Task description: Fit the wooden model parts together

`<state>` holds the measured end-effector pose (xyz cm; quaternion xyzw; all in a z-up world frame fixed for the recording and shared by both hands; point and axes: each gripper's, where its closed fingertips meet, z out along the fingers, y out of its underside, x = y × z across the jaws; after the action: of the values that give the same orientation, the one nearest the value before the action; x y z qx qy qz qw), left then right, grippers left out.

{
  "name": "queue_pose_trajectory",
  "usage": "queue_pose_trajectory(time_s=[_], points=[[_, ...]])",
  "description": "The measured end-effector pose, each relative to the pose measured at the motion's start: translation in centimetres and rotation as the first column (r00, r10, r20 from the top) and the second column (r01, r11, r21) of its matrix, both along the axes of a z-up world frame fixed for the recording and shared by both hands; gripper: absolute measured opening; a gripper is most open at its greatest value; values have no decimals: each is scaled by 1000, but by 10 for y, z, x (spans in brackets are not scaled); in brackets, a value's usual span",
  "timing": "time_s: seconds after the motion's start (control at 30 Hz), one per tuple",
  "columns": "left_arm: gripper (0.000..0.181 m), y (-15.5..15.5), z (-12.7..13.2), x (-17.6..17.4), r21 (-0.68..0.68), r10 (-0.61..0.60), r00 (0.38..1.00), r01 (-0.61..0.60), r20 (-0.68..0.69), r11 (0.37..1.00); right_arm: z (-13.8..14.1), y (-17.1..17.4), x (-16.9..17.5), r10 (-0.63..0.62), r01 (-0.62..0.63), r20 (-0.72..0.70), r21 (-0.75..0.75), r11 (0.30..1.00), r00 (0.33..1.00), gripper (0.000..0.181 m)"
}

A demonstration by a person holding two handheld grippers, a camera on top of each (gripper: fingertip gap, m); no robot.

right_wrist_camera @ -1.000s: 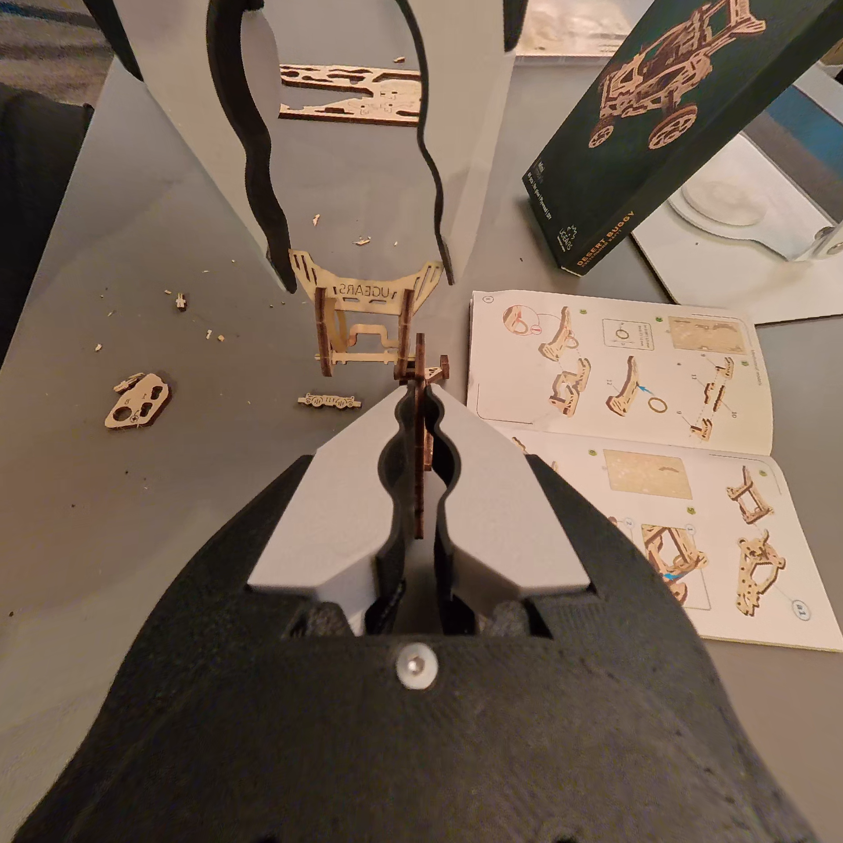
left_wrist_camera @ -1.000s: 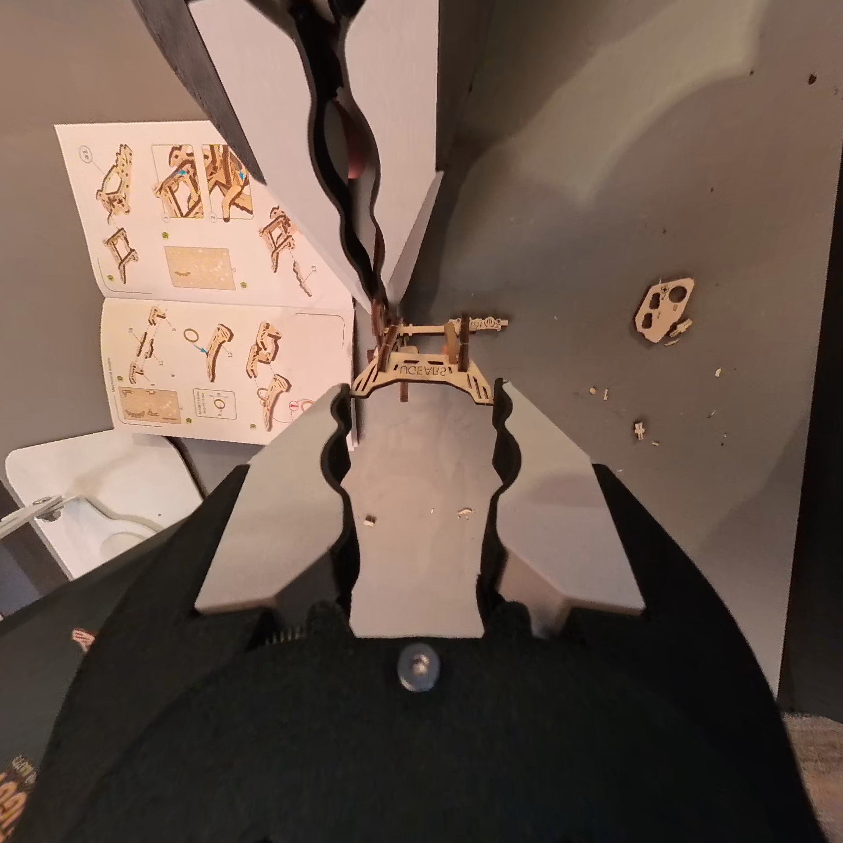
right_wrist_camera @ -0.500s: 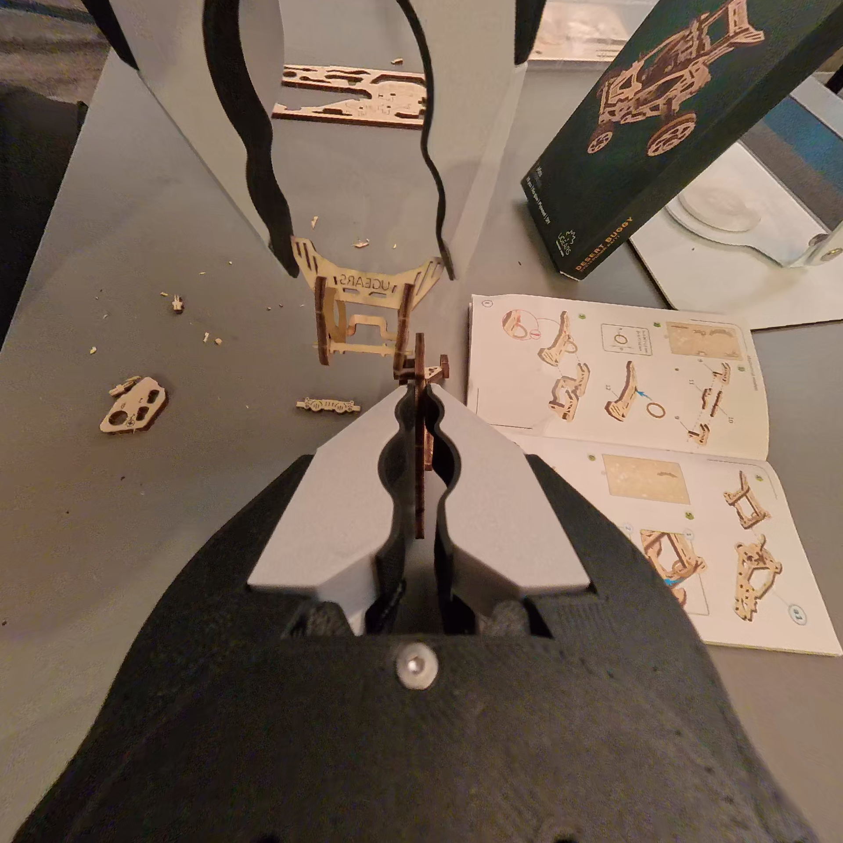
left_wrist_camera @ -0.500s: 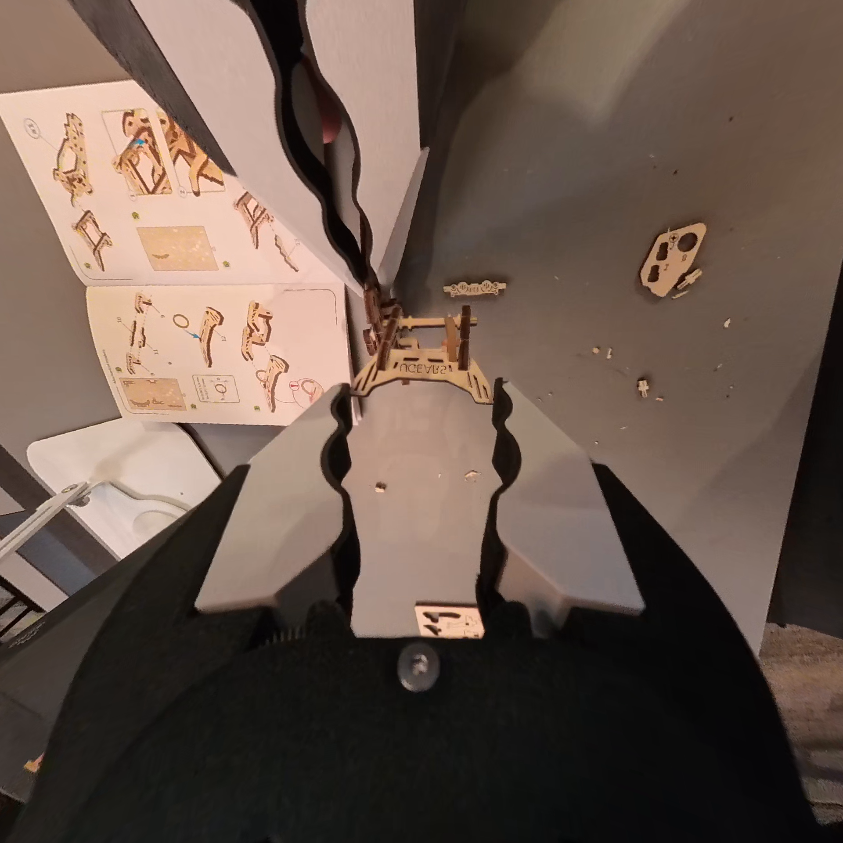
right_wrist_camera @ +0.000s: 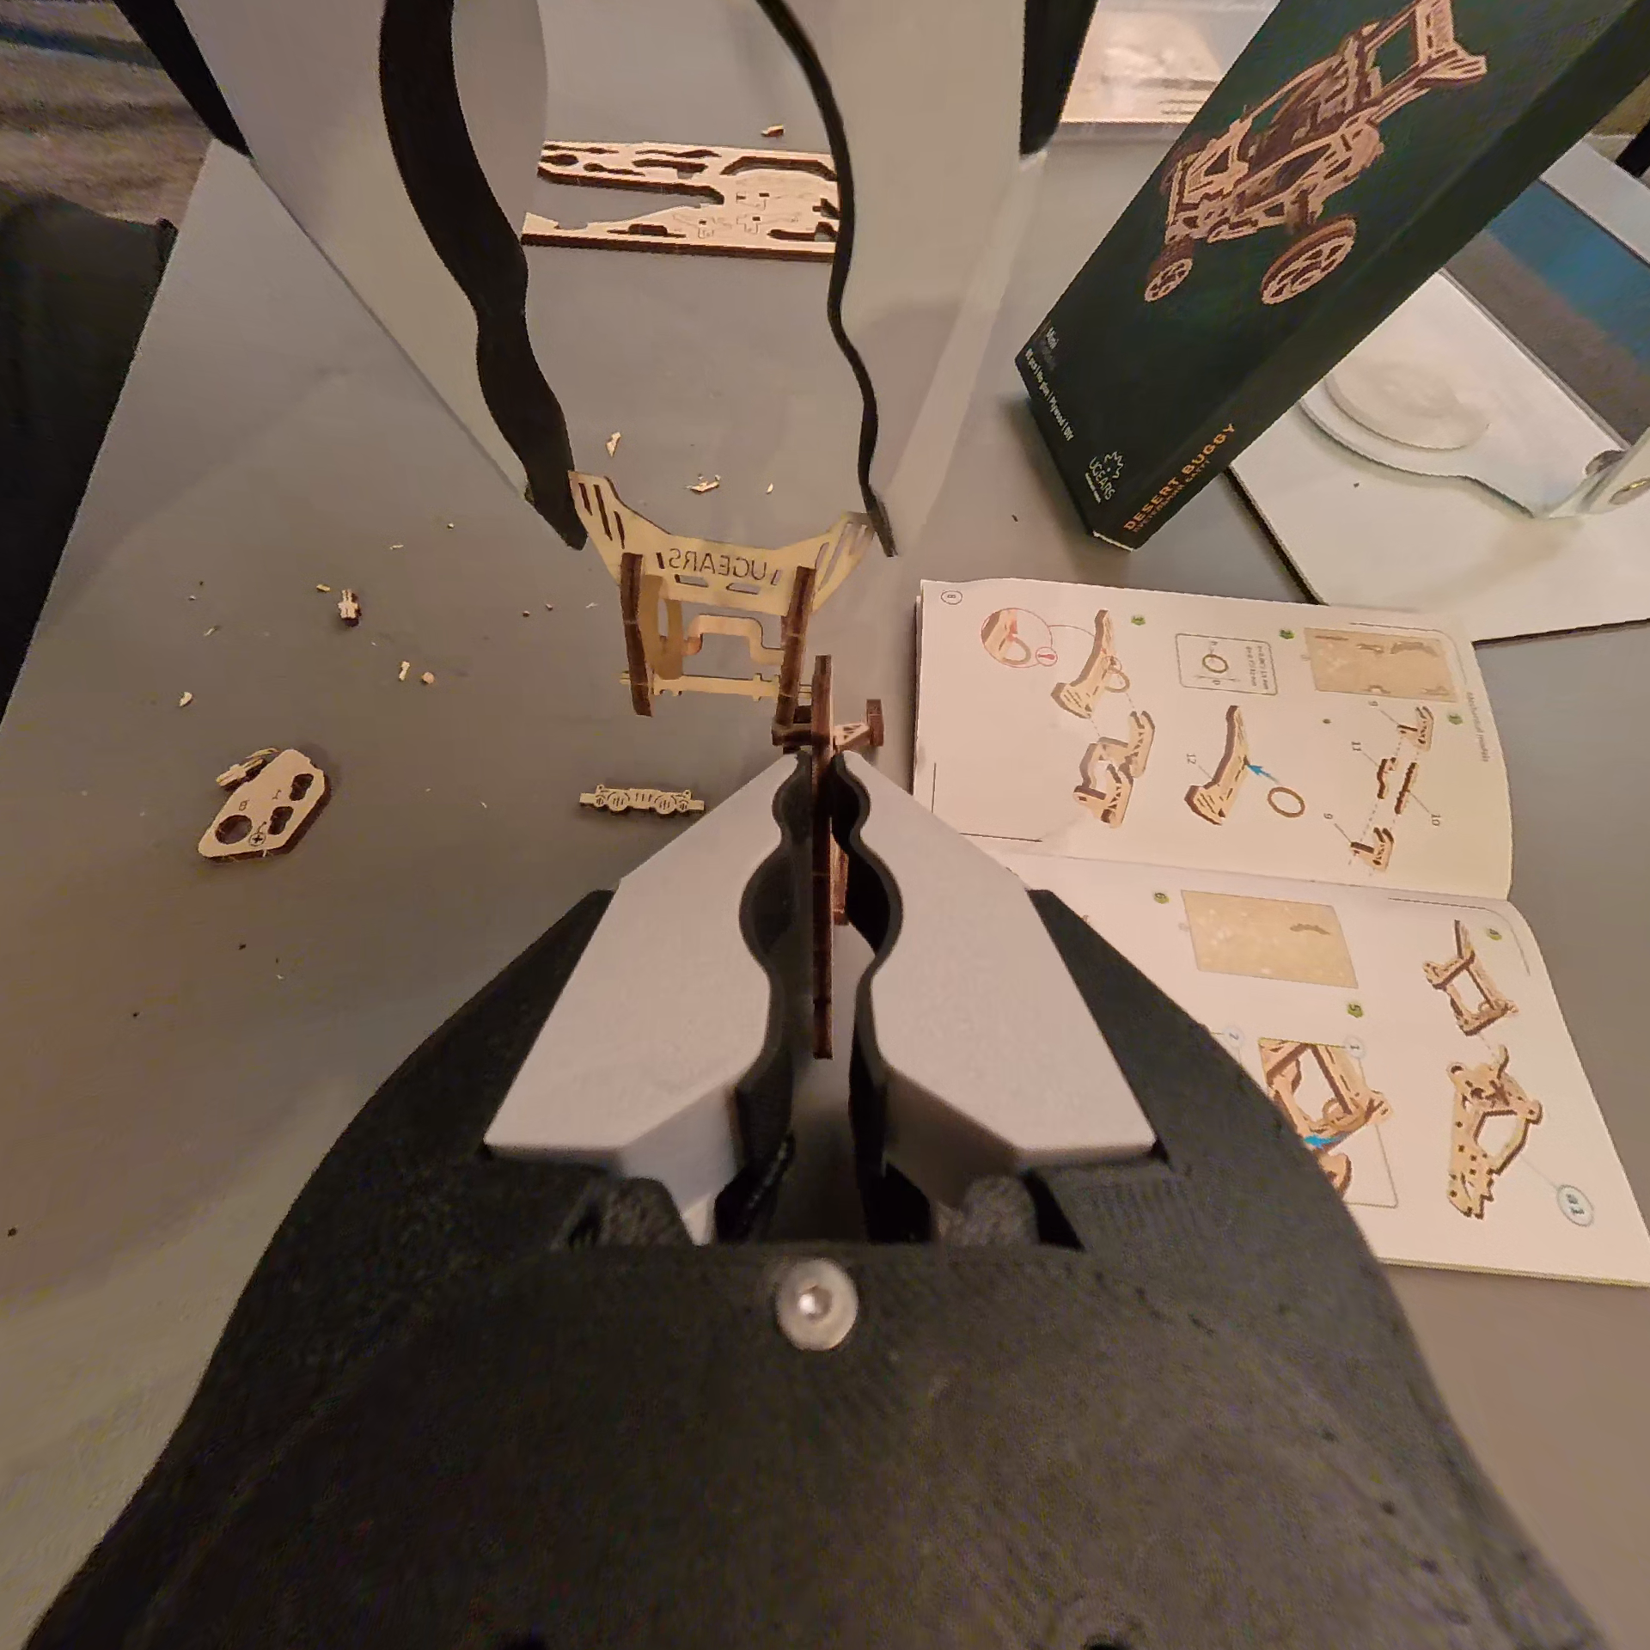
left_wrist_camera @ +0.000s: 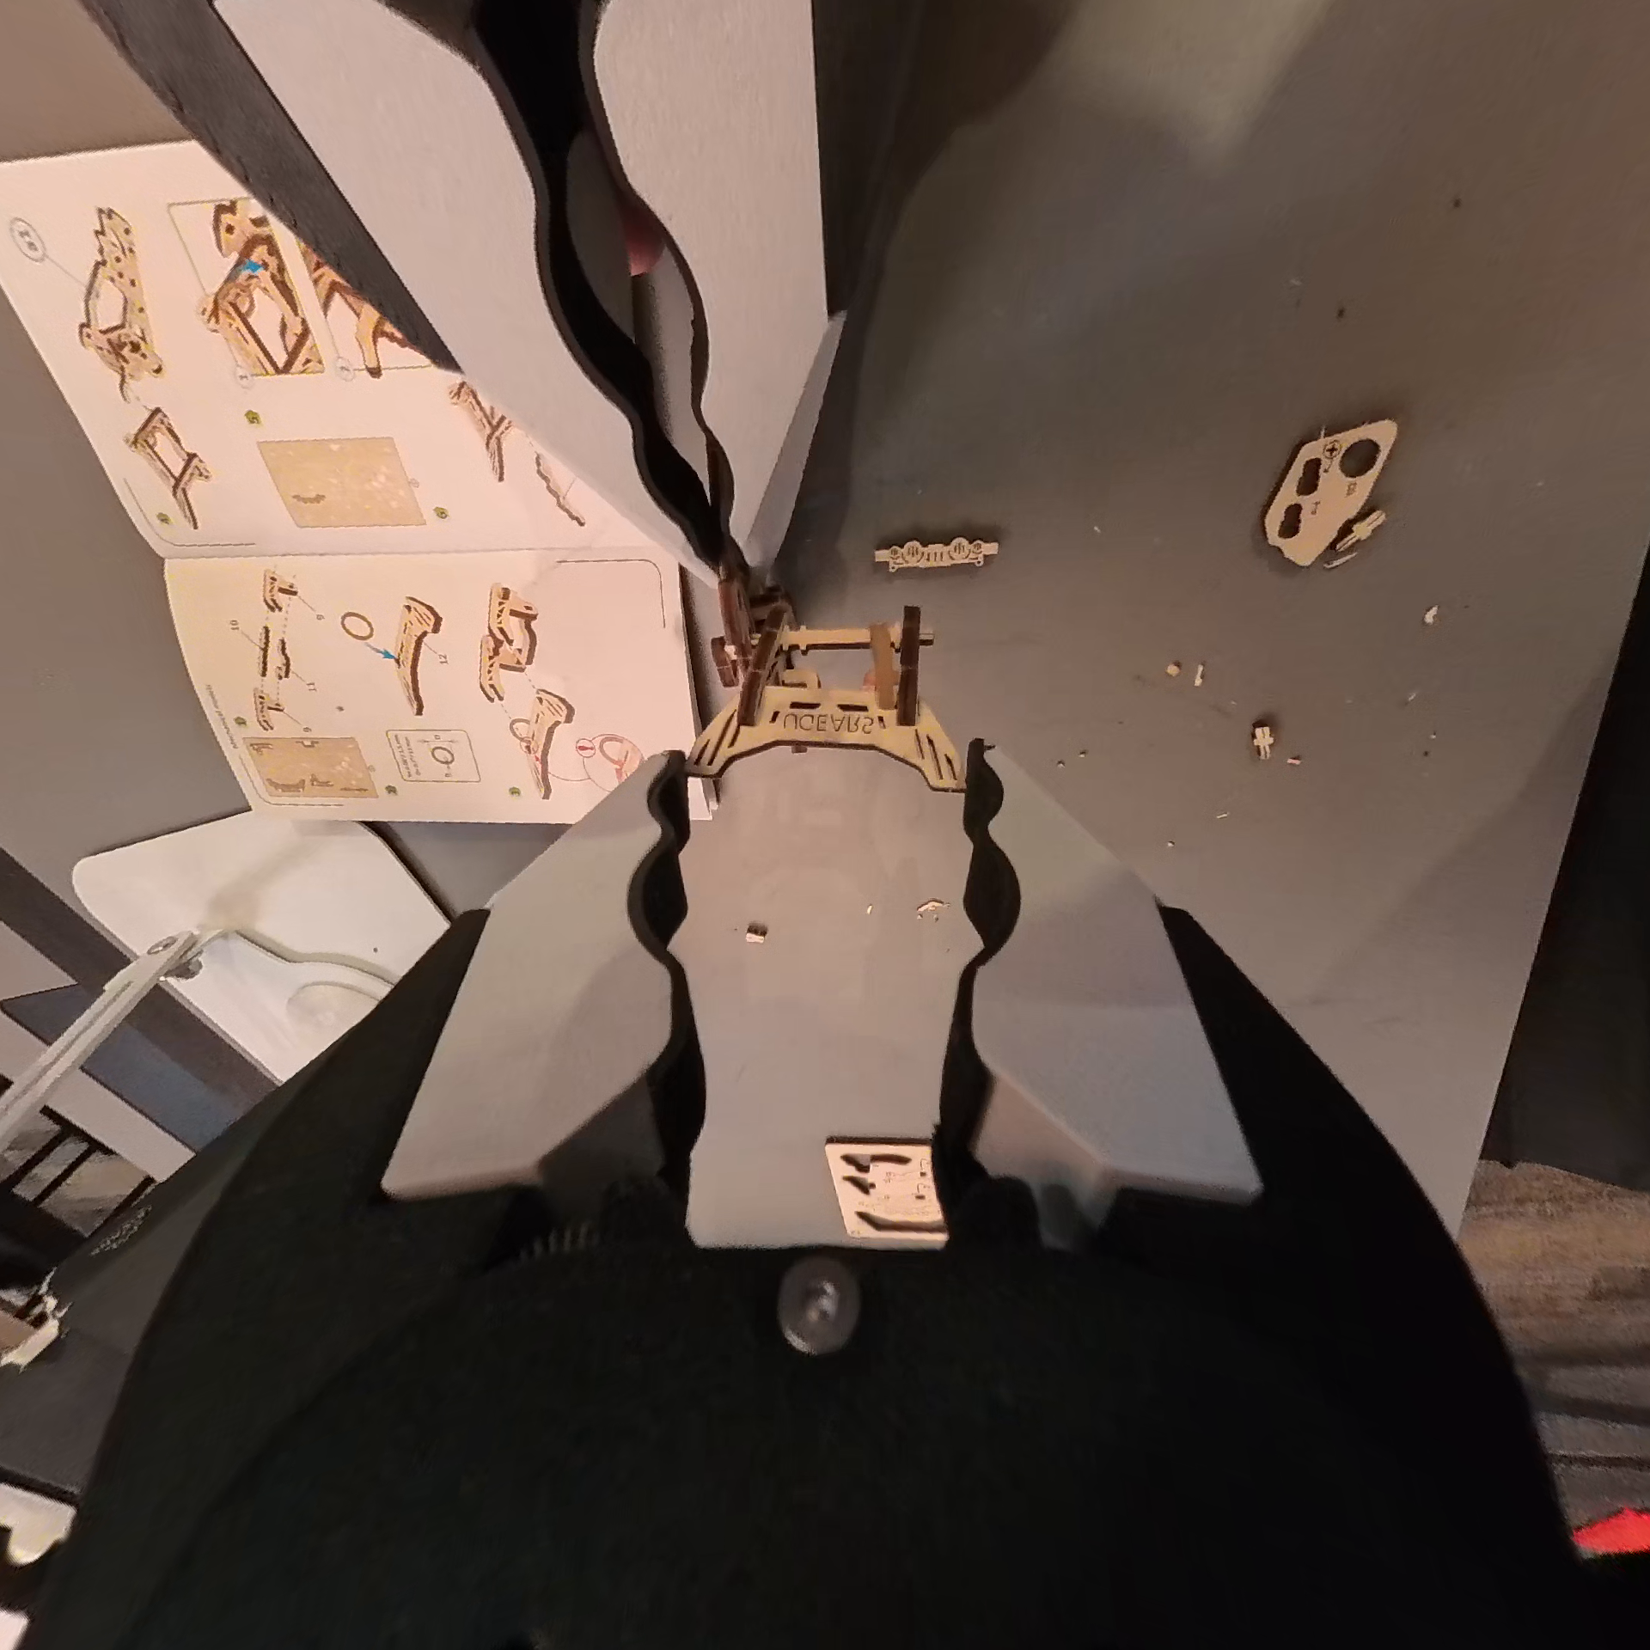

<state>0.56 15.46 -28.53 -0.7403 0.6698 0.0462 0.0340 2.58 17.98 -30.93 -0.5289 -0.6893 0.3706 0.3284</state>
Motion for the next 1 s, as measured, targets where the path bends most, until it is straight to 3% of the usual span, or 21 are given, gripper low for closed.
queue_pose_trajectory(time_s=[0.57,1.0], points=[[60,2,3,8,17,24,1000,-24,-2,1000,1,1,-1,-18,18,-3,-30,999,1000,0],[60,0,2,9,110,82,978,-105,193,988,2,2,-1,-24,24,-8,-45,999,1000,0]])
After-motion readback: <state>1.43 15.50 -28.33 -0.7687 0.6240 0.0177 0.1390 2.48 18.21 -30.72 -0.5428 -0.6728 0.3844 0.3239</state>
